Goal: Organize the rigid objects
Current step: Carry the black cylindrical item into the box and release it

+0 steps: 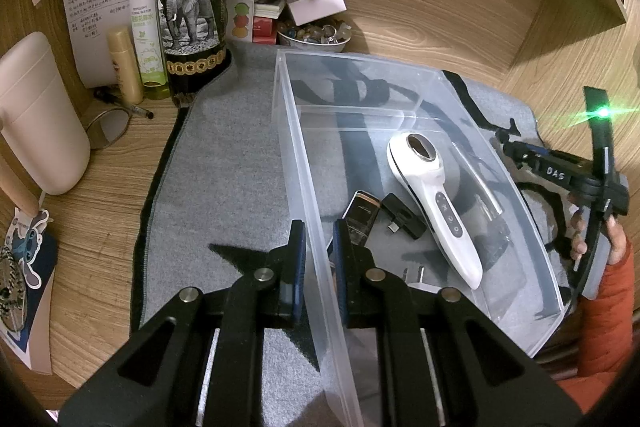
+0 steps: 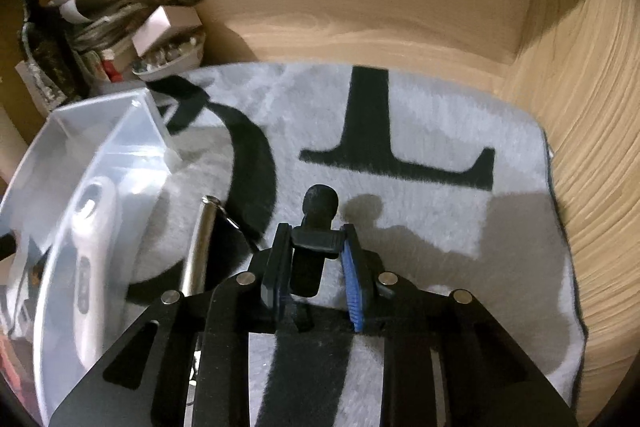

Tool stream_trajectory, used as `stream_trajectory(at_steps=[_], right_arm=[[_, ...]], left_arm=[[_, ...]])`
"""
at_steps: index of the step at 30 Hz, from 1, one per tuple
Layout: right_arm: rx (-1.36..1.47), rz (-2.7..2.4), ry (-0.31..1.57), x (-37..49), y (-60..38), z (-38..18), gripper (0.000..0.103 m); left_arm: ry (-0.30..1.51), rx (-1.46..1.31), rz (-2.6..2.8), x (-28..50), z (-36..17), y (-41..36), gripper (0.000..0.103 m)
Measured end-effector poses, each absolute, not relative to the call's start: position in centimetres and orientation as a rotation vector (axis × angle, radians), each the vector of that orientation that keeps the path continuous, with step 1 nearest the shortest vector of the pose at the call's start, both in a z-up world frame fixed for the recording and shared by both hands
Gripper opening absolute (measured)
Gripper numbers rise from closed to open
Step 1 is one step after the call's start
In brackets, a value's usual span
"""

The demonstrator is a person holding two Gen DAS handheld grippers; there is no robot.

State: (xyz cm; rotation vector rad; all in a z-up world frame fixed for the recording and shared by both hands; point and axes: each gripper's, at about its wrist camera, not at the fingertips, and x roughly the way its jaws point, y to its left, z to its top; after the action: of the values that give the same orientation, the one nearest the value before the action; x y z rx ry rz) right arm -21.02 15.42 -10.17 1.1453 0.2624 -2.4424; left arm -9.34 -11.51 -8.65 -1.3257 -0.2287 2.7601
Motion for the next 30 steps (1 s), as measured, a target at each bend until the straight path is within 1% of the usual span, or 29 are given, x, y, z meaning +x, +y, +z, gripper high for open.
stream_trajectory(at_steps=[18, 30], right_arm=[[0.854, -2.375, 0.303, -16.1, 11.2, -4.2, 0.022], [0.791, -2.197, 0.390, -12.9, 6.2, -4.2, 0.022]], left_arm=[[-0.228, -1.325, 2.760, -9.3, -8.7, -11.5, 0.013], [-0.231, -1.324, 2.760, -9.3, -8.7, -11.5, 0.013]])
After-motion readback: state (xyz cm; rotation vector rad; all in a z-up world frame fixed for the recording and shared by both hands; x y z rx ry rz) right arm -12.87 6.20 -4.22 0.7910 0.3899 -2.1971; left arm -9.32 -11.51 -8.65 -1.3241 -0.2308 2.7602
